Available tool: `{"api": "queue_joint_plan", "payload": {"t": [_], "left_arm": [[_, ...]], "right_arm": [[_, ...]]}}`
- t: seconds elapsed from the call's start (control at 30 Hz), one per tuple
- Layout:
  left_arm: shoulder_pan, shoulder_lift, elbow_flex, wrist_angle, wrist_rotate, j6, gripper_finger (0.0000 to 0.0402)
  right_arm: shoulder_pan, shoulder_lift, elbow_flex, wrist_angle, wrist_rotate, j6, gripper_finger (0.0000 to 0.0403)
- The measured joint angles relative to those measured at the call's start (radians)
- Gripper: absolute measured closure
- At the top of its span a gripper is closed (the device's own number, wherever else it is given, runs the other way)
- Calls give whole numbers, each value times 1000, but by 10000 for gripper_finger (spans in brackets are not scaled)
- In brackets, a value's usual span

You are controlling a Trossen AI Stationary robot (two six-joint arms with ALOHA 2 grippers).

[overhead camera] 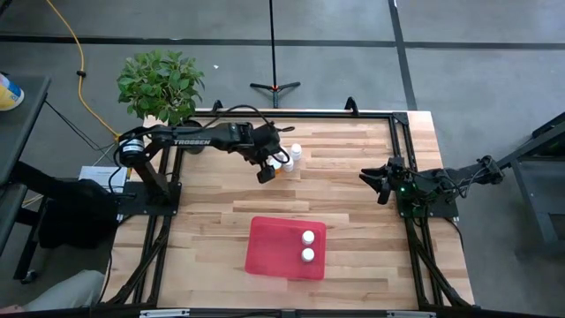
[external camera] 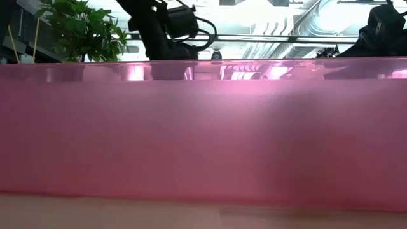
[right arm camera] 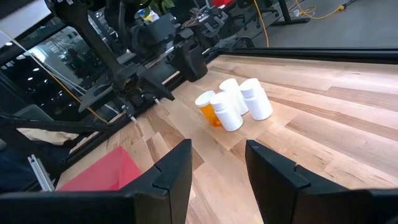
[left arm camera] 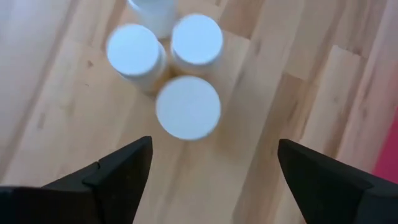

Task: Pick and place pill bottles into a basket
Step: Put the orange pill bottle into the red bin

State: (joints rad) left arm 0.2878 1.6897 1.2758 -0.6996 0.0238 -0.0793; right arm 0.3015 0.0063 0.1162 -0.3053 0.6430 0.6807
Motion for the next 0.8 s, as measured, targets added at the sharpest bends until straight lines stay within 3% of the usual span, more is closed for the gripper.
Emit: {"api": "queue_joint_plan", "payload": {"t": [0.8], "left_arm": [[1,78,0,83,-108,54,2]], "right_arm": [[0,20,0,-19,1,30,263]]}}
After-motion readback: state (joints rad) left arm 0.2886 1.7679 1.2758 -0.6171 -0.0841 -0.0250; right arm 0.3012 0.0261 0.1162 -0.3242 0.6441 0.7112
